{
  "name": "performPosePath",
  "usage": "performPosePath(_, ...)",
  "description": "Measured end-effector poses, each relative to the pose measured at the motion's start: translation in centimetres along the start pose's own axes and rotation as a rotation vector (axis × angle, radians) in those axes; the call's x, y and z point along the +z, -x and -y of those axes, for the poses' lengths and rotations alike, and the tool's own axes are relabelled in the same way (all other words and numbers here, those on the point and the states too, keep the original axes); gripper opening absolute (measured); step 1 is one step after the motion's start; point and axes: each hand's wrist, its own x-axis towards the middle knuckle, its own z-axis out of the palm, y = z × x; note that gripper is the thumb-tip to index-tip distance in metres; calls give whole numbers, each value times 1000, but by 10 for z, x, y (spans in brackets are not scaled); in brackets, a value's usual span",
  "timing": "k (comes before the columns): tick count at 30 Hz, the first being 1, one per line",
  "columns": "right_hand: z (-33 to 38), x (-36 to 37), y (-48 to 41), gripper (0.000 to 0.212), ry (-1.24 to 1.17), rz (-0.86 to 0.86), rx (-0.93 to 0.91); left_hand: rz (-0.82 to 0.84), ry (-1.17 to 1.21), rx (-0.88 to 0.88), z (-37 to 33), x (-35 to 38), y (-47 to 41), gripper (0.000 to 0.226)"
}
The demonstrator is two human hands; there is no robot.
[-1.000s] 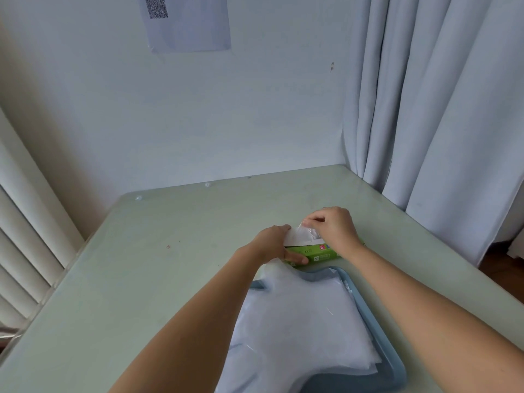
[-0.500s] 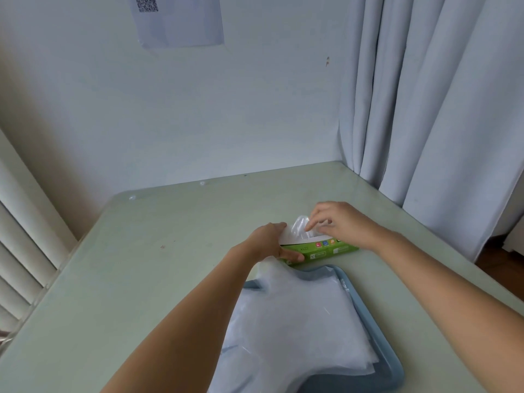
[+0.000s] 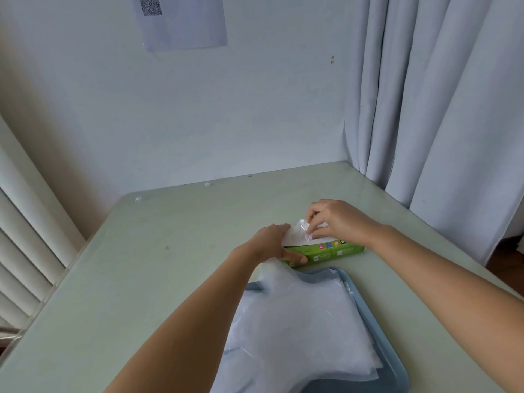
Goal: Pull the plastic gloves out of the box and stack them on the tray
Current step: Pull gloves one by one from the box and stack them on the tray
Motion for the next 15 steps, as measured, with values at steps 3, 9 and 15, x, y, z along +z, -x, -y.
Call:
performPosePath(3,-1,-1,0,8,49,15,-39,3,-6,-2,0,0,0,74)
performPosePath(9,6,0,-10,15,286,-98,-240,5,-17,-4,-2,-2,3,74)
performPosePath(15,-3,13,-18,16,58,-248,140,10,16,-9,-2,-2,4,78)
